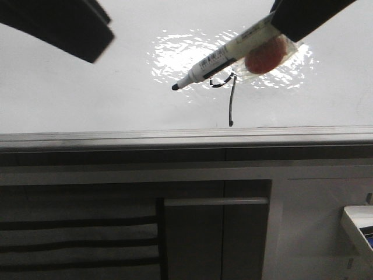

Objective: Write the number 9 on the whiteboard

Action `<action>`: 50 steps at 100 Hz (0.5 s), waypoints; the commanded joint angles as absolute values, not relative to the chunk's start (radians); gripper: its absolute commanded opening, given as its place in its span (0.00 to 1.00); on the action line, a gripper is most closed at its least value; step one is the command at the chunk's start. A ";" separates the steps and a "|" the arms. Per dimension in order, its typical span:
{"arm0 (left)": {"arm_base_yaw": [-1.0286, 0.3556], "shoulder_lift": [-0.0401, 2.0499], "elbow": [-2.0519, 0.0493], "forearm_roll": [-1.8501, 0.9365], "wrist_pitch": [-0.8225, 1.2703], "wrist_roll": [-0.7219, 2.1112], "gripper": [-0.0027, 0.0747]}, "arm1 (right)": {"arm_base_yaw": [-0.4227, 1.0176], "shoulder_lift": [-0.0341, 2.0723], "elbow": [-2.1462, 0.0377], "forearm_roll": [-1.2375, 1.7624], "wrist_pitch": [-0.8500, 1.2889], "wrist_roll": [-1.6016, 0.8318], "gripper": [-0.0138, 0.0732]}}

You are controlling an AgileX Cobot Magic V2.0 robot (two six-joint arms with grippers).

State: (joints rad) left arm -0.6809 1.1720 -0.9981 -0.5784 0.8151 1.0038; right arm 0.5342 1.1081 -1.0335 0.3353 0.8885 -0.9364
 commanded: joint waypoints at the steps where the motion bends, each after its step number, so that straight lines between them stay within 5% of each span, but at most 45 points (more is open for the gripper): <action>1: -0.744 1.223 -1.071 -0.564 0.747 1.009 0.49 | 0.538 1.086 -1.067 0.349 0.858 -0.959 0.10; 50: -0.812 1.453 -1.242 -0.524 0.716 1.024 0.49 | 0.538 1.086 -1.067 0.349 0.859 -0.959 0.10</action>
State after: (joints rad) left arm -0.8032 1.4751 -1.2048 -0.4994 0.7590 1.0130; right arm 0.5364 1.1076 -1.0335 0.3353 0.8976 -0.9450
